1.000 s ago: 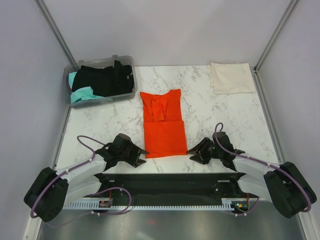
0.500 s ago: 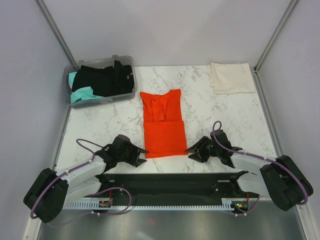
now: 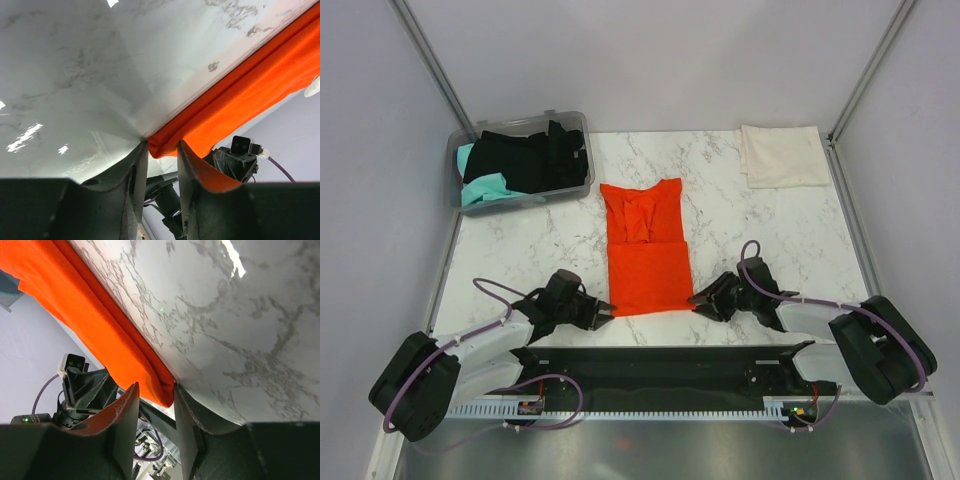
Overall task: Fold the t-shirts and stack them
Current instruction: Fold the tshirt
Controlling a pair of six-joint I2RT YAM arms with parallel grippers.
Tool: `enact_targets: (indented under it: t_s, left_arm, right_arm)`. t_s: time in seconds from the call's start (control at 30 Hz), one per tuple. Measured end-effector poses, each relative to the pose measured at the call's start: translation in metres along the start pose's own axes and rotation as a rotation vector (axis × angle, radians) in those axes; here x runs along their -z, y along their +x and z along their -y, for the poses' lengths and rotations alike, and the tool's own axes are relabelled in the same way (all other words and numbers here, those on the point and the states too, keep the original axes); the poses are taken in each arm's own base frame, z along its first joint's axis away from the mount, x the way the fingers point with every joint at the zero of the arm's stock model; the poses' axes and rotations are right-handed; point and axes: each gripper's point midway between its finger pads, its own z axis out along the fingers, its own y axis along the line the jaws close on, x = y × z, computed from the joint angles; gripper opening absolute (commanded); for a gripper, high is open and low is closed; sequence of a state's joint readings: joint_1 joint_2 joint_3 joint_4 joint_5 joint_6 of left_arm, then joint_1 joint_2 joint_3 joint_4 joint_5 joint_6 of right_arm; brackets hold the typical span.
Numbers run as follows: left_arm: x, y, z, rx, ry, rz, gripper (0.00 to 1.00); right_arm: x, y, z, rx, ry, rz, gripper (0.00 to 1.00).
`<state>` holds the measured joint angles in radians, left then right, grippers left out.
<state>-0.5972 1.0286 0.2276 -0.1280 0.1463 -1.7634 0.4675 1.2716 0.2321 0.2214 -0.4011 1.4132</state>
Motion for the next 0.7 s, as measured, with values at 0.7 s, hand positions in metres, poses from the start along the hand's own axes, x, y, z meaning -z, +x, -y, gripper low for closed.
enact_targets:
  t_s: [0.7]
  left_arm:
    - [0.014, 0.006, -0.017, -0.14, 0.02, -0.042, 0.02]
  right_arm:
    - [0.012, 0.023, 0.019, 0.108, 0.074, 0.015, 0.0]
